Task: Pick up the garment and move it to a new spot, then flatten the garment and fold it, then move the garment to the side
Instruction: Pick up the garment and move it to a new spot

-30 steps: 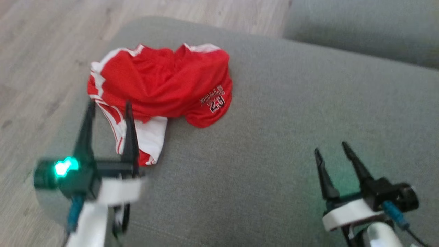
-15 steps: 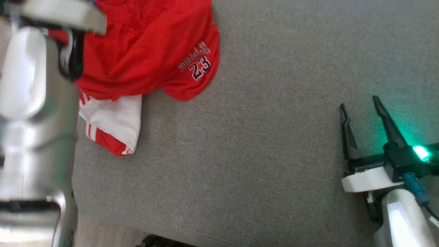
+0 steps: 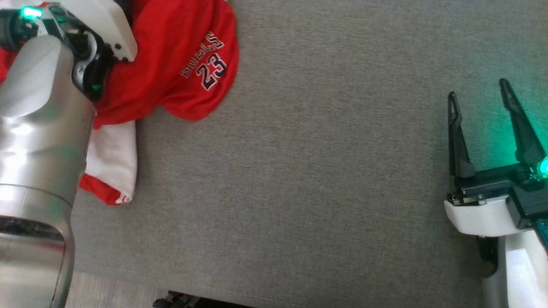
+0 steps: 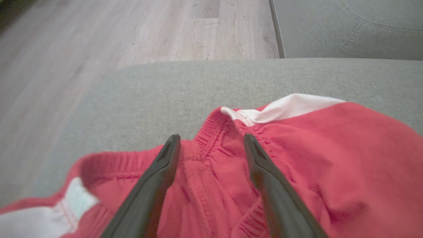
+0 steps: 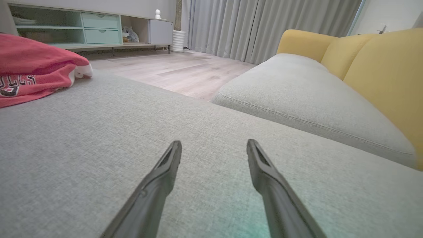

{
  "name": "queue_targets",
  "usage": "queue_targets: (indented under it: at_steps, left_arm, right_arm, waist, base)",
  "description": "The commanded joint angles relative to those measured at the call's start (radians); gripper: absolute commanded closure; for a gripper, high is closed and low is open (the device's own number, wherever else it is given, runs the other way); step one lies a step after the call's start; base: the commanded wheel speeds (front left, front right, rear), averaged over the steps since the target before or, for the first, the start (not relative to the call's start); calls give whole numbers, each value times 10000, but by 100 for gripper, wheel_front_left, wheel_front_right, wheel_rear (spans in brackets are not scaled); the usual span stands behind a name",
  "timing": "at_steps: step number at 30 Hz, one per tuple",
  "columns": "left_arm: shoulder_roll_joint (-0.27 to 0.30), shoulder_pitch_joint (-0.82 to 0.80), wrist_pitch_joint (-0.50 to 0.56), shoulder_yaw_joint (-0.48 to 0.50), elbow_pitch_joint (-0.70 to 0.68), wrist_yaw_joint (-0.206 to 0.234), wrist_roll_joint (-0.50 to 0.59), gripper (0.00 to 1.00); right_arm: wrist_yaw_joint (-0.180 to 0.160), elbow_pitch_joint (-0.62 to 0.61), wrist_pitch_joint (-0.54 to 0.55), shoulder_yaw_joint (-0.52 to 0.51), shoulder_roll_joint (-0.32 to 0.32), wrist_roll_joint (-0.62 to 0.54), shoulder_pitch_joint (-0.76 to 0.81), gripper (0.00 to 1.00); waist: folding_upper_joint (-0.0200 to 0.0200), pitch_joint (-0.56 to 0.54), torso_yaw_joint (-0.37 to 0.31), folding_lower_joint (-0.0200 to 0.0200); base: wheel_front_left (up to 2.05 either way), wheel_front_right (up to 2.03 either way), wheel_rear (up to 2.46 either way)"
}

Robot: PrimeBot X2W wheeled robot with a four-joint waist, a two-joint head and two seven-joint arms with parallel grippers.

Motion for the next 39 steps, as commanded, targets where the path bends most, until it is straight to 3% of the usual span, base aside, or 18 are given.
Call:
queue_targets:
  at_steps: [1,6,7,8,18,27,33,39]
  left_arm:
    - [634,-111,-16,112,-191,19,-274,0]
    - [932,228,3,-865,-398,19,-1492,0]
    - [1048,240,-99,-1084,-529,19,-1695,43]
    - [1170,217,-263,-1273,-645,18,-1878,100]
    - [2261,-775,-2427,-3263,-2211,18,-3305,100]
    - [3240,-1778,-2564,-5486,-2945,18,-4070,100]
    - [3552,-2135,-3416,-6021,-3405,18,-4788,100]
    - [3883,-3381,-3385,-6829,-4296,18,-4979,100]
  right_arm:
    - [-7,-312,-9,205,-43,-104,-27,0]
    - [-7,-616,-9,144,-30,-140,-5,0]
    - [-7,-633,-9,112,-29,-149,9,0]
    - [-7,-639,-9,77,-27,-158,22,0]
    - [-7,-312,-9,255,33,20,-133,0]
    - [-7,46,-9,343,92,332,-309,0]
    - [-7,239,-9,496,98,841,-479,0]
    - [-7,430,-9,618,99,1666,-531,0]
  waist:
    - [1,145,-160,-2]
    - [1,325,-230,-2]
    - [1,345,-219,-2]
    - [1,360,-201,-2]
    - [1,-276,-88,-2]
    - [1,-918,-140,-2]
    - [1,-1145,-404,-2]
    - [1,-1941,-970,-2]
  base:
    - [0,0,0]
    - [0,0,0]
    - [0,0,0]
    - [0,0,0]
    - [0,0,0]
    - [0,0,0]
    - [0,0,0]
    - [0,0,0]
